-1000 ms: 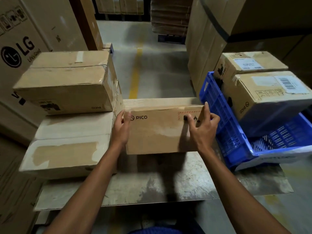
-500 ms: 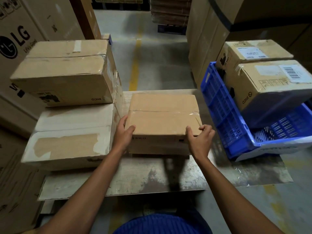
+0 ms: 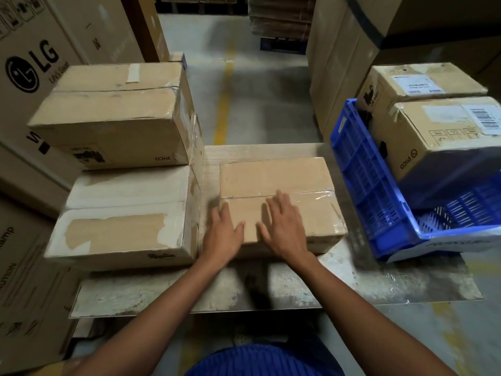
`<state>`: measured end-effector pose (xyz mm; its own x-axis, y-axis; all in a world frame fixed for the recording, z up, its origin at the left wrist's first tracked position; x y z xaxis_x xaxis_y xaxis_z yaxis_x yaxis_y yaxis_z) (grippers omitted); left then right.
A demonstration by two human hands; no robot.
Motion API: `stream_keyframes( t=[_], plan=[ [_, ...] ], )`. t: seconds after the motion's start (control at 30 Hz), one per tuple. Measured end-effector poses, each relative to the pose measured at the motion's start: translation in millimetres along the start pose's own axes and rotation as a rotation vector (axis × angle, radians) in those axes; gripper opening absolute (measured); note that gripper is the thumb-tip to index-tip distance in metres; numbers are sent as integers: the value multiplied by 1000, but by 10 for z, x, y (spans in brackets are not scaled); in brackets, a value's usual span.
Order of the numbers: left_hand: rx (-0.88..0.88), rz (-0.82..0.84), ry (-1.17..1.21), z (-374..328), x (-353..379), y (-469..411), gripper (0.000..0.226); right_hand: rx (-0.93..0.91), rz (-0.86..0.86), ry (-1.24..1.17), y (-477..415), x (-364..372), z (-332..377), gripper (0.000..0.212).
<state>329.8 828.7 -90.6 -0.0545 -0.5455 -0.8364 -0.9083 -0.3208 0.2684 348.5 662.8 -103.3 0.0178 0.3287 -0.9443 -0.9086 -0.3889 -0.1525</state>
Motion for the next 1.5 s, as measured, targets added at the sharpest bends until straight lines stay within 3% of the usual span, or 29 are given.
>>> stream_keyframes(
  t=[0.1, 0.23, 0.4, 0.6, 0.8, 1.2, 1.33, 1.5],
  plan=[
    [132, -123, -192, -48, 53, 6, 58, -105, 105, 4, -129, 60, 94, 73],
    [317, -84, -152, -189, 15, -166, 55, -204, 224, 80, -361, -53, 41, 84],
    [265, -36, -243, -188, -12, -491, 58, -196, 355, 174, -623, -67, -159, 90],
    [259, -2, -336, -112, 30, -623, 59, -207, 375, 214, -736, -97, -198, 91],
    [279, -81, -445, -355, -91, -773, 57, -245, 484, 288, -1194, -270, -298, 88],
    [292, 111, -405, -431, -138, -901, 66, -157, 446, 102, -996, -118, -314, 99],
    [317, 233, -287, -320, -82, -705, 83, -212, 477, -44, -724, -174, -479, 113],
    [302, 308, -334, -328, -93, -737, 92, -247, 448, 74, -569, -180, -485, 117]
  ],
)
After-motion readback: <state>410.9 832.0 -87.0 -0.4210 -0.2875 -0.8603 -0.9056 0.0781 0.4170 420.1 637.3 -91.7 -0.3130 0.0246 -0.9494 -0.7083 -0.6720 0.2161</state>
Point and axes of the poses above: each hand's wrist, its own y-axis away from the middle knuckle, its own x-axis out of the palm, z = x × y, the point moved 1 cm from there along -y, towards the middle knuckle, and after that the axes turned 11 degrees about -x, right-handed, at the moved point
